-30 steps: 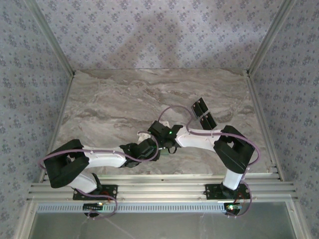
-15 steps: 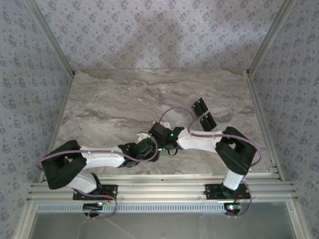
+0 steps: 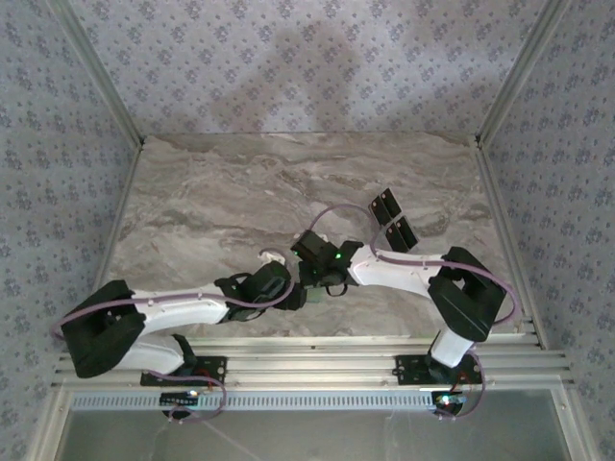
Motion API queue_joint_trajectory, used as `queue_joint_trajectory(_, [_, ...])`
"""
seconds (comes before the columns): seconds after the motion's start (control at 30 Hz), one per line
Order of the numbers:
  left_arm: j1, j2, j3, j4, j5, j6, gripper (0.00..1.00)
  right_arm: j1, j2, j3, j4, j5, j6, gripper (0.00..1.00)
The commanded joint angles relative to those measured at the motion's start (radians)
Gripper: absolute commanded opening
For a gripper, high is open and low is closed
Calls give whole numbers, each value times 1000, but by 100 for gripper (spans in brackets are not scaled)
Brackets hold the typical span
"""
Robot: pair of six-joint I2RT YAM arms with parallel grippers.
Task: Put the credit cards into the card holder
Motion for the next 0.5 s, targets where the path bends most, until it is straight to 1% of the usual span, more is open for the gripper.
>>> queue_joint_trajectory(0.0, [34, -82, -26, 40, -37, -42, 99, -7, -41, -3, -33, -22, -6, 0])
queue_joint_trajectory(0.13, [94, -155, -43, 24, -55, -45, 99, -19, -57, -19, -34, -25, -5, 0])
queue_joint_trajectory(0.27, [160, -156, -39, 21, -12, -21, 99, -35, -62, -29, -32, -26, -12, 0])
queue_joint_trajectory(0.37, [169, -145, -50, 40, 22, -10, 99, -53, -59, -33, -27, -32, -18, 0])
queue_joint_trajectory(0.47, [169, -129, -70, 70, 83, 3, 99, -63, -58, -38, -10, -44, -33, 0])
